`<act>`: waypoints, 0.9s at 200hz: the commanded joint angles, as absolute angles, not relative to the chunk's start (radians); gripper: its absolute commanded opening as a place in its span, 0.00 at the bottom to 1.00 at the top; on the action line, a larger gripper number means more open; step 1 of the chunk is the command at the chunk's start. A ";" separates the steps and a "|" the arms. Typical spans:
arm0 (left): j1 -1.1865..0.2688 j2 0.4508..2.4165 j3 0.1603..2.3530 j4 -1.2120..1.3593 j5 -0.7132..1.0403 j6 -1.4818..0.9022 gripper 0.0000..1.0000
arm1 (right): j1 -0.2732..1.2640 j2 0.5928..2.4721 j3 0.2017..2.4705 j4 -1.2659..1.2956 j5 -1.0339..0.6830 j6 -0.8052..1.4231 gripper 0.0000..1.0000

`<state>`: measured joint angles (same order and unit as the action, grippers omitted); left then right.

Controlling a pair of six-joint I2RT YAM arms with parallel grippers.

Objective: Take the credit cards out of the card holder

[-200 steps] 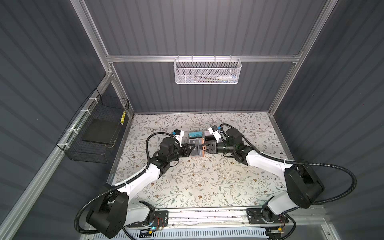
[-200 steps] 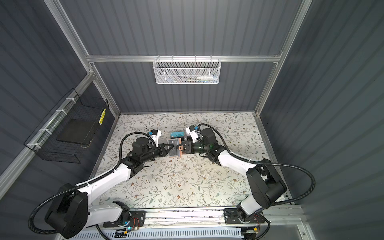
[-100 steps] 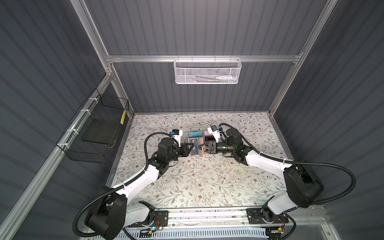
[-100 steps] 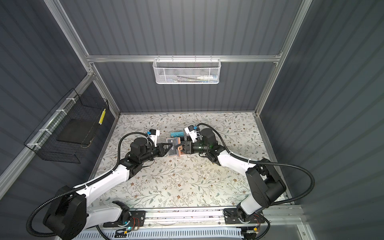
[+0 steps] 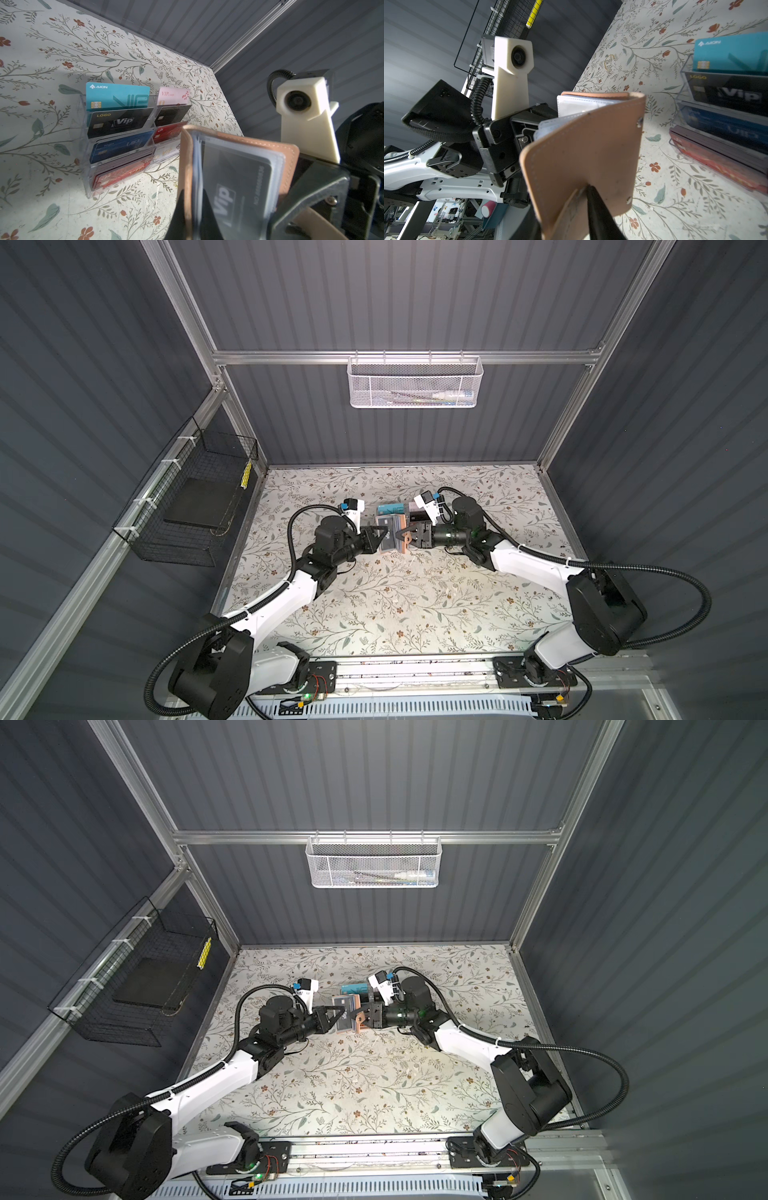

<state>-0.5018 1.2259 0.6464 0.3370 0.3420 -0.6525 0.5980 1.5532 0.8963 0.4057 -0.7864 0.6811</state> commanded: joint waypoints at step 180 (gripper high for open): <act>-0.495 1.187 0.645 0.441 0.379 -0.683 0.00 | 0.595 1.594 0.911 0.368 -0.787 0.683 0.36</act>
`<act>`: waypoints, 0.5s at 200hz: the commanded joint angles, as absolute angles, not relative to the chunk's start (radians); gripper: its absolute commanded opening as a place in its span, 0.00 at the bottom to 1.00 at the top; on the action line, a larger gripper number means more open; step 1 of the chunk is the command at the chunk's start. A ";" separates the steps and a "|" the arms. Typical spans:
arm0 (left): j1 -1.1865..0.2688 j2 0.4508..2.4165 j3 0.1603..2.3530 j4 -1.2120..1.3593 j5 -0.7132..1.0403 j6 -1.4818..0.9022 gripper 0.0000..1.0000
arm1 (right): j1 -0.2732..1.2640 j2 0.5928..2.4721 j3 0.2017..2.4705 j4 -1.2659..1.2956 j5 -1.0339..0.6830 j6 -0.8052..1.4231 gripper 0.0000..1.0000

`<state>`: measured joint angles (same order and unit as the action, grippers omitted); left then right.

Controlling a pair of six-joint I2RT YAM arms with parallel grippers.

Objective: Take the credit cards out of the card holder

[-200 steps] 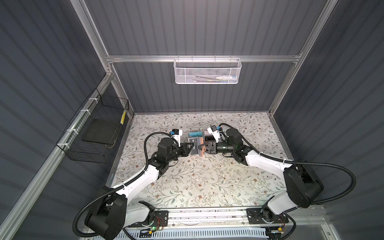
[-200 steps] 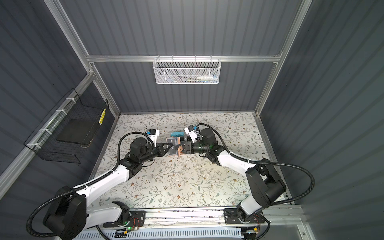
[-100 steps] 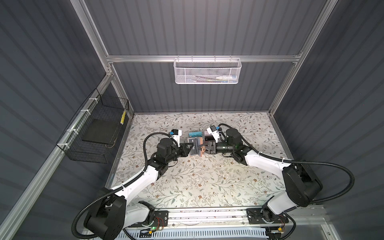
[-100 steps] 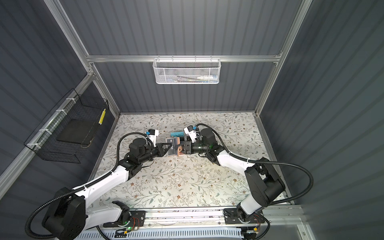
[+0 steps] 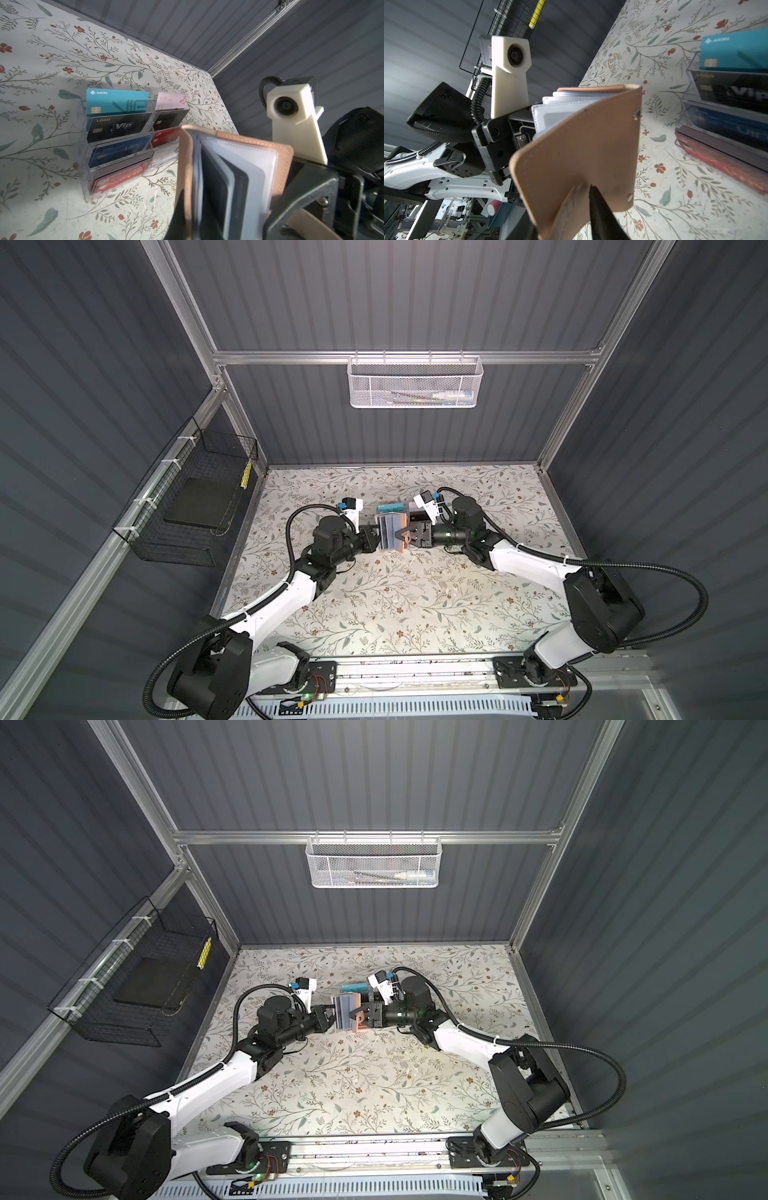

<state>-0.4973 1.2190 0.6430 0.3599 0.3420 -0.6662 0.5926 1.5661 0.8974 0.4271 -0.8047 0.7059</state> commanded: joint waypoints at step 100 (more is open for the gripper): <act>-0.495 1.188 0.664 0.389 0.356 -0.675 0.00 | 0.602 1.586 0.931 0.265 -0.681 0.637 0.40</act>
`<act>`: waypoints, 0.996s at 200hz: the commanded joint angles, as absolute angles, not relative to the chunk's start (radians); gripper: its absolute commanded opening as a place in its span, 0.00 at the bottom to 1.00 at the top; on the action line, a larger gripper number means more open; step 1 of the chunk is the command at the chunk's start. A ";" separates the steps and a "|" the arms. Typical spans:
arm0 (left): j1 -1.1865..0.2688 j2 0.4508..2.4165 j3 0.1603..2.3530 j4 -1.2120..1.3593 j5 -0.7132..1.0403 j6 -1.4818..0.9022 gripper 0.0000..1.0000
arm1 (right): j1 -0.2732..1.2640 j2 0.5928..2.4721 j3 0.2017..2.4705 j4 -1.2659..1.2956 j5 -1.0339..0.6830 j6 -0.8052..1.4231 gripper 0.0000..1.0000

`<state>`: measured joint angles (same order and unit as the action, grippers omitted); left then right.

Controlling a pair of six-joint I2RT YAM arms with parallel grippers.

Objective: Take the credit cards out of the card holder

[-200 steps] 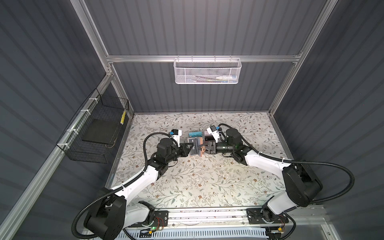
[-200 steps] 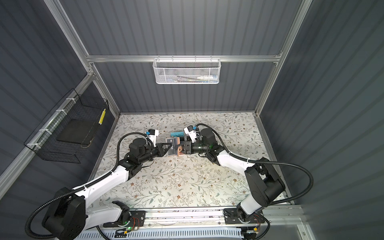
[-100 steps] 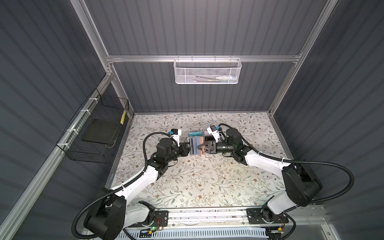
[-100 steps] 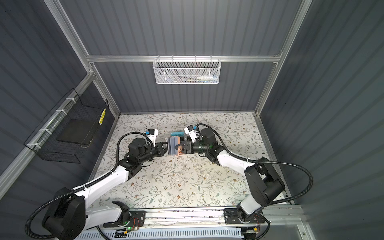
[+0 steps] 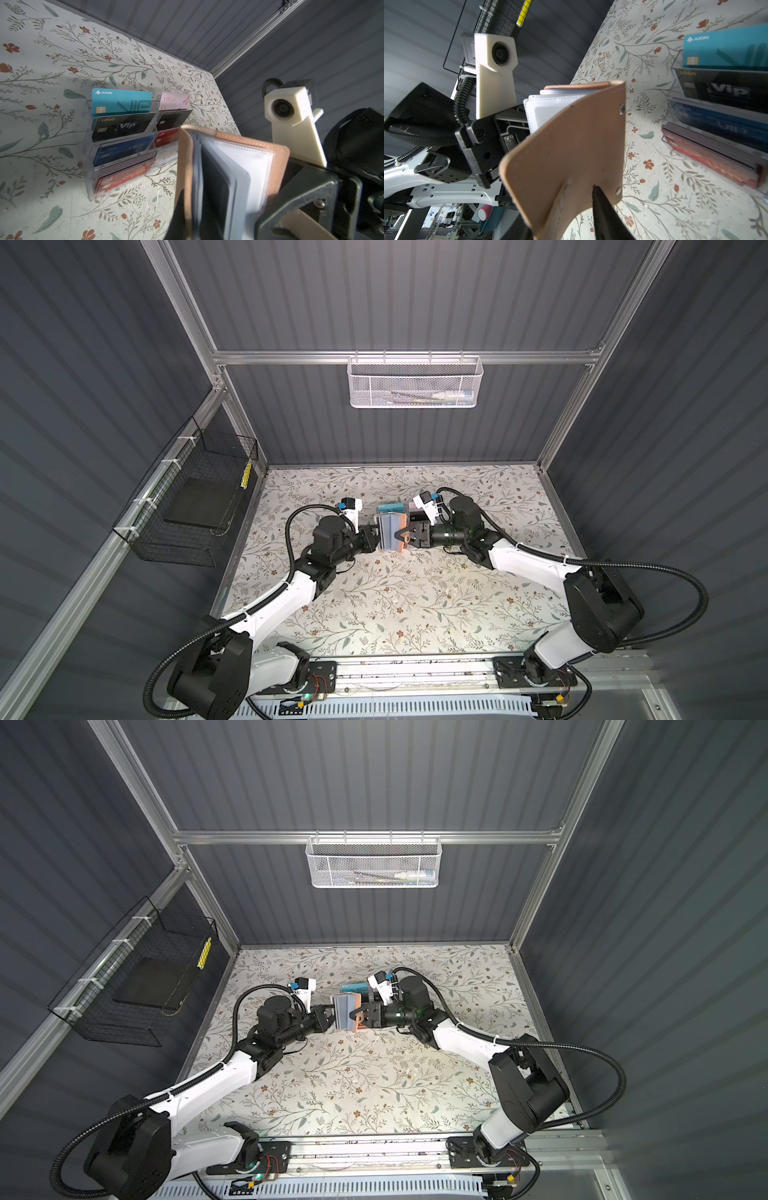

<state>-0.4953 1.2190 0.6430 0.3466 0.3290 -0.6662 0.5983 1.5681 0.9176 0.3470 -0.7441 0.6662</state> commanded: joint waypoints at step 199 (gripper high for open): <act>-0.643 1.272 0.840 0.021 0.028 -0.537 0.00 | 0.609 1.565 0.942 0.192 -0.584 0.607 0.46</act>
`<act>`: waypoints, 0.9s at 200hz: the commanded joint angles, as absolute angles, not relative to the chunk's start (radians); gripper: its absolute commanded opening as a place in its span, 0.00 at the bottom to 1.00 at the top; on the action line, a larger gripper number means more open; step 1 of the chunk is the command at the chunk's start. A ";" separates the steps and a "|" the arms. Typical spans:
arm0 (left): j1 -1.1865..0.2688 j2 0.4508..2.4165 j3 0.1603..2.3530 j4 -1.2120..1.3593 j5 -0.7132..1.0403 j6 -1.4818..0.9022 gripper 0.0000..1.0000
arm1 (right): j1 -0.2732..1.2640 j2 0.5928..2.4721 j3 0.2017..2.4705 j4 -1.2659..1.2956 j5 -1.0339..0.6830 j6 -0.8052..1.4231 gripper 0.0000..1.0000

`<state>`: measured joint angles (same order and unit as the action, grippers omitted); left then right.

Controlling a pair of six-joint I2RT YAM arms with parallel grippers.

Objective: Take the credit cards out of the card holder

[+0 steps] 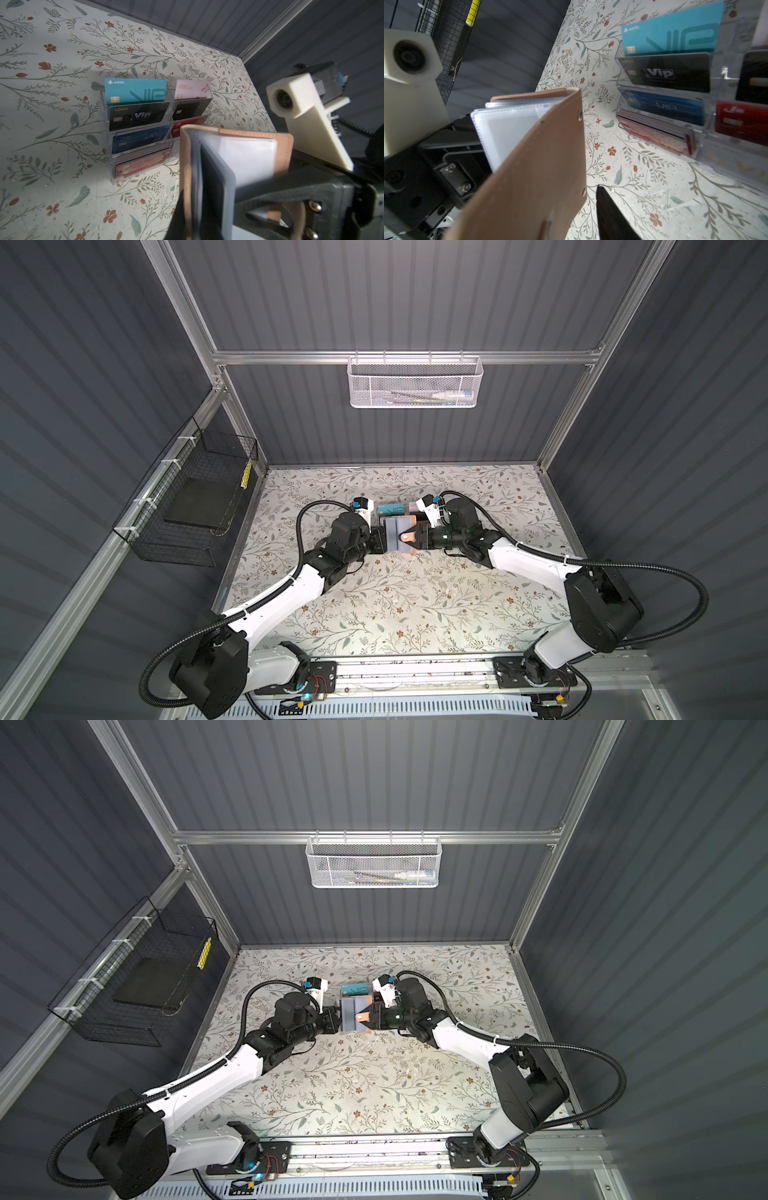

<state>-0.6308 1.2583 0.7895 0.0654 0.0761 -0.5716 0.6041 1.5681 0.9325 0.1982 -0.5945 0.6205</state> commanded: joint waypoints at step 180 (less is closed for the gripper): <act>-0.655 1.255 0.853 -0.018 0.011 -0.527 0.00 | 0.557 1.653 0.945 0.210 -0.608 0.673 0.00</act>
<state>-0.6491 1.2831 0.8314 -0.0372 -0.0082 -0.5415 0.5716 1.6268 0.9409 0.1913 -0.6071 0.6544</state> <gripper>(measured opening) 0.095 0.072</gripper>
